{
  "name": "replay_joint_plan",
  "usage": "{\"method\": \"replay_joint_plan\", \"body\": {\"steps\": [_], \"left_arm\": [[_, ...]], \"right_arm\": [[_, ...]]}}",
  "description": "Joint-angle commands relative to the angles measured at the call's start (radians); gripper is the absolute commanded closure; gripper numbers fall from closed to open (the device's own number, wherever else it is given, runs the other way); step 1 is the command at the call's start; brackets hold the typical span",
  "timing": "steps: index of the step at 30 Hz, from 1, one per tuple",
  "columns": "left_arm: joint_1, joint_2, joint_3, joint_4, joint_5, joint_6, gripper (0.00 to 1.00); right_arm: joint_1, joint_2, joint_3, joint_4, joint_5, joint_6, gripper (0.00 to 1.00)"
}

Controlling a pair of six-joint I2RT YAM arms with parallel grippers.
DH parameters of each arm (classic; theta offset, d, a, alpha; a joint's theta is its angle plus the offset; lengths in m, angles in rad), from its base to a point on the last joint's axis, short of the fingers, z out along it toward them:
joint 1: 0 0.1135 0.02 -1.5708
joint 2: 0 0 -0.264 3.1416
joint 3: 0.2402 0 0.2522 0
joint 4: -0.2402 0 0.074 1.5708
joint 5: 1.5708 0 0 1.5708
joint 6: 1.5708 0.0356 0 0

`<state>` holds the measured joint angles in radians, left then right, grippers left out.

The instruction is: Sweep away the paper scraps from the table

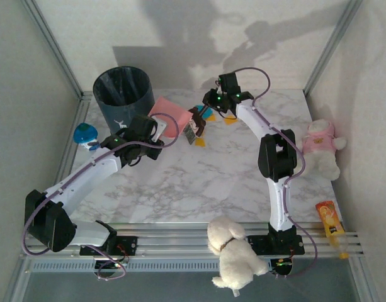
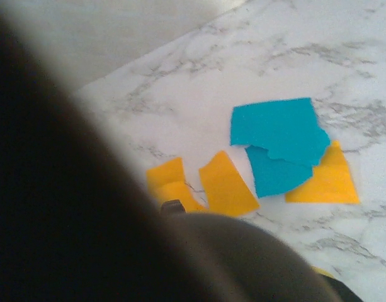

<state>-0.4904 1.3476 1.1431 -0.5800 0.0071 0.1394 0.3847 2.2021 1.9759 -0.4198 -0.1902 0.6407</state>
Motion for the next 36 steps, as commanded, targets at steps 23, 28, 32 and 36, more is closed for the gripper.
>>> {"method": "replay_joint_plan", "body": {"steps": [23,28,32,36], "left_arm": [[-0.059,0.015,-0.012,-0.026,0.050,0.072,1.00],[-0.073,0.042,-0.003,-0.052,0.032,0.080,1.00],[-0.081,0.072,0.004,-0.078,0.032,0.088,1.00],[-0.089,0.112,0.016,-0.114,0.046,0.092,1.00]], "right_arm": [[-0.006,-0.350,-0.479,-0.063,0.298,-0.163,1.00],[-0.006,-0.453,-0.564,-0.070,0.341,-0.194,1.00],[-0.006,-0.536,-0.626,-0.037,0.306,-0.230,1.00],[-0.007,-0.628,-0.694,0.038,0.254,-0.236,1.00]]}}
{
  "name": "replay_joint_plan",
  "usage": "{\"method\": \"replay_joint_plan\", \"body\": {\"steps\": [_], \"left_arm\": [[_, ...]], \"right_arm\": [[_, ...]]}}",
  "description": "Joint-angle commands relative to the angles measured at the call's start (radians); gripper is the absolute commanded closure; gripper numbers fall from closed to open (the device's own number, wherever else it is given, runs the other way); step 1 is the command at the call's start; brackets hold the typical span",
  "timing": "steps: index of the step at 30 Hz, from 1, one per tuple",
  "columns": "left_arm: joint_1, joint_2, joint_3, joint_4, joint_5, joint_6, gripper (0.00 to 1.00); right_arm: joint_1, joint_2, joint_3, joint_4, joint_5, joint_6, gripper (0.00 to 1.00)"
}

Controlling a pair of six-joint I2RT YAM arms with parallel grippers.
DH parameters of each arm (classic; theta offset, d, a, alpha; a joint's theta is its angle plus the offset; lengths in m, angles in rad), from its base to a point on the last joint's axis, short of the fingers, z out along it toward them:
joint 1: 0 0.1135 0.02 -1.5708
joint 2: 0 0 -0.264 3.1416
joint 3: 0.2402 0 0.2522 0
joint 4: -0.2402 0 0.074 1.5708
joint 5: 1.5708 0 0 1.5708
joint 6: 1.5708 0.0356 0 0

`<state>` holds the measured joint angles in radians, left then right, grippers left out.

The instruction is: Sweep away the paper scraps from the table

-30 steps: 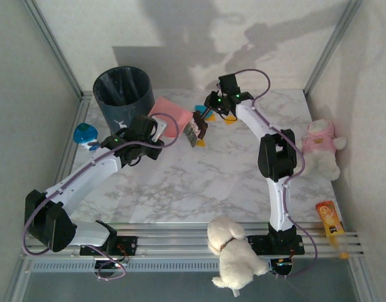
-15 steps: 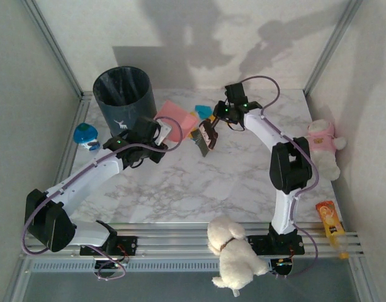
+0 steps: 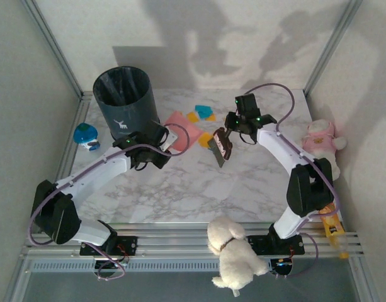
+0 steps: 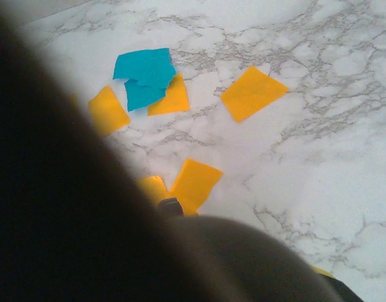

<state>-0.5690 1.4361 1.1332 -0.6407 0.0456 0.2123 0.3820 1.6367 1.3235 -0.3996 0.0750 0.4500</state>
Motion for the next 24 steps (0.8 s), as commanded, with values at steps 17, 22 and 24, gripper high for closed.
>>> {"method": "replay_joint_plan", "body": {"steps": [17,22,24], "left_arm": [[-0.092,0.214,0.075,-0.185,0.125,0.140,1.00],[-0.097,0.281,0.106,-0.234,0.153,0.162,1.00],[-0.097,0.303,0.119,-0.243,0.156,0.164,1.00]], "right_arm": [[-0.004,-0.290,-0.239,0.163,0.182,-0.170,1.00],[-0.003,-0.306,-0.256,0.161,0.294,-0.242,1.00],[-0.004,-0.307,-0.260,0.165,0.324,-0.263,1.00]]}}
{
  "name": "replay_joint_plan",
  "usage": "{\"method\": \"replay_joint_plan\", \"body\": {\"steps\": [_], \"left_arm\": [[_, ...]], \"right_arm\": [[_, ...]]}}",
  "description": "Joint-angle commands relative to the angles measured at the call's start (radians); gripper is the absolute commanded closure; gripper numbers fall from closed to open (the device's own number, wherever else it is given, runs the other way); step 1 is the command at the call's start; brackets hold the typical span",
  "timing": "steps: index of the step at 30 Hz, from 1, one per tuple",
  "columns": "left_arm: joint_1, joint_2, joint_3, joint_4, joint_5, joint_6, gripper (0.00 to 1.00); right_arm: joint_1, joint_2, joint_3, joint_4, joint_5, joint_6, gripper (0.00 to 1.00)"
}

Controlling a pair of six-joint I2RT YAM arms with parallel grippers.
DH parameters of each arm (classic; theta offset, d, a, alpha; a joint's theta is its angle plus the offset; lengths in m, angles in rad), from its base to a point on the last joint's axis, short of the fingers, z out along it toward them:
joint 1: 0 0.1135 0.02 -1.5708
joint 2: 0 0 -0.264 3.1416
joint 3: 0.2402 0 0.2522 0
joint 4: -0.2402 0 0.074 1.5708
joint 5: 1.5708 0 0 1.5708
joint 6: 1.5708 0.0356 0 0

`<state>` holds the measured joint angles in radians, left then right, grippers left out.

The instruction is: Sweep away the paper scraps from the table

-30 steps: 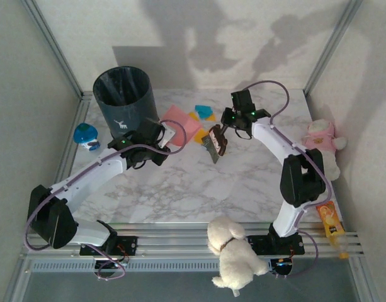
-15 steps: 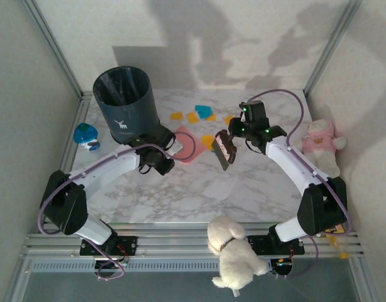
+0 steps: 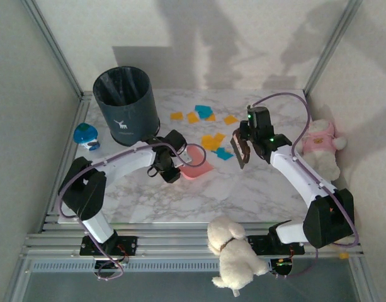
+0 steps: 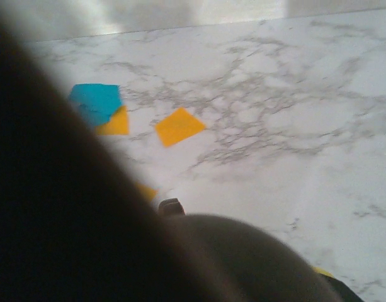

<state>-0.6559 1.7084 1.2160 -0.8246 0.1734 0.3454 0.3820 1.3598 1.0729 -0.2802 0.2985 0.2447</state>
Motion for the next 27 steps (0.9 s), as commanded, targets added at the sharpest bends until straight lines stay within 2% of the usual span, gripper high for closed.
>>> {"method": "replay_joint_plan", "body": {"steps": [1,10,18,27], "left_arm": [[-0.010,0.039,0.041,-0.062,0.029,0.031,1.00],[-0.010,0.130,0.101,-0.104,0.039,0.031,1.00],[-0.010,0.183,0.140,-0.134,0.046,0.029,1.00],[-0.010,0.217,0.167,-0.145,0.062,0.026,1.00]], "right_arm": [[-0.003,-0.028,-0.014,0.049,0.115,-0.067,1.00],[0.009,-0.026,-0.087,0.177,0.090,-0.186,1.00],[0.050,0.001,-0.101,0.179,0.061,-0.221,1.00],[0.102,0.016,-0.116,0.155,-0.034,-0.248,1.00]]}}
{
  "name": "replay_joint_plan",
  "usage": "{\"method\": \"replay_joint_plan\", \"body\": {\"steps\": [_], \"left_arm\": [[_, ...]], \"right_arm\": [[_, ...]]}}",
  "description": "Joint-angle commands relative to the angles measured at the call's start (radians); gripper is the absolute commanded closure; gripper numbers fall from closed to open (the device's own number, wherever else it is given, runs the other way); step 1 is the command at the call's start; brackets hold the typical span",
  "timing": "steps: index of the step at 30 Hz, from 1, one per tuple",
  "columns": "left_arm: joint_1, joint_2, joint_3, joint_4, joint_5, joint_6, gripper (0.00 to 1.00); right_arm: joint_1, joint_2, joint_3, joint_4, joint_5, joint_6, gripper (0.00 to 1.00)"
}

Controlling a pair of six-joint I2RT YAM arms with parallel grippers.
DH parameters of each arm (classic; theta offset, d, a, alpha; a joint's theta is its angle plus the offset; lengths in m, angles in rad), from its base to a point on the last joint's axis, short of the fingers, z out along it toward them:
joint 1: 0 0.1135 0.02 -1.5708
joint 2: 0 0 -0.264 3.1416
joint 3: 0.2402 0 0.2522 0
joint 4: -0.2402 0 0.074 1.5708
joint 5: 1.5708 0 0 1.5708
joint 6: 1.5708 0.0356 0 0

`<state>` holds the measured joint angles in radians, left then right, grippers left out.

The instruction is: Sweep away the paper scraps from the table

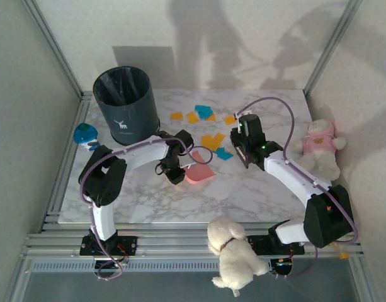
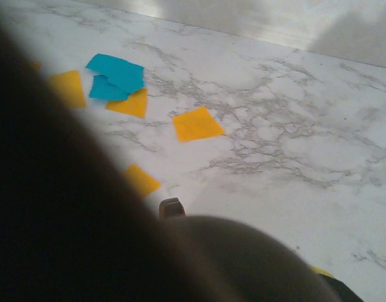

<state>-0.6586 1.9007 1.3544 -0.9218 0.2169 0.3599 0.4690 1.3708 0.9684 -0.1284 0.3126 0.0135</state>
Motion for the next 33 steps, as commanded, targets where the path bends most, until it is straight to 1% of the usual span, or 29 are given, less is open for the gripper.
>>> {"method": "replay_joint_plan", "body": {"steps": [1,7,14,25,30,33], "left_arm": [[-0.007,0.029,0.033,-0.049,0.021,0.011,1.00],[-0.007,0.054,0.055,-0.060,0.011,0.005,1.00],[-0.007,0.070,0.063,-0.060,0.000,-0.005,1.00],[-0.006,0.077,0.064,-0.060,-0.020,-0.024,1.00],[-0.002,0.077,0.058,-0.063,-0.035,-0.041,1.00],[0.003,0.080,0.054,-0.069,-0.046,-0.054,1.00]], "right_arm": [[0.019,0.005,-0.013,-0.002,-0.057,-0.017,1.00],[0.048,-0.005,-0.023,-0.038,-0.116,-0.026,1.00],[0.077,-0.038,-0.022,-0.078,-0.221,-0.045,1.00],[0.095,-0.100,-0.014,-0.148,-0.343,-0.067,1.00],[0.096,-0.137,-0.013,-0.150,-0.357,-0.064,1.00],[0.097,-0.156,-0.017,-0.138,-0.344,-0.062,1.00]]}}
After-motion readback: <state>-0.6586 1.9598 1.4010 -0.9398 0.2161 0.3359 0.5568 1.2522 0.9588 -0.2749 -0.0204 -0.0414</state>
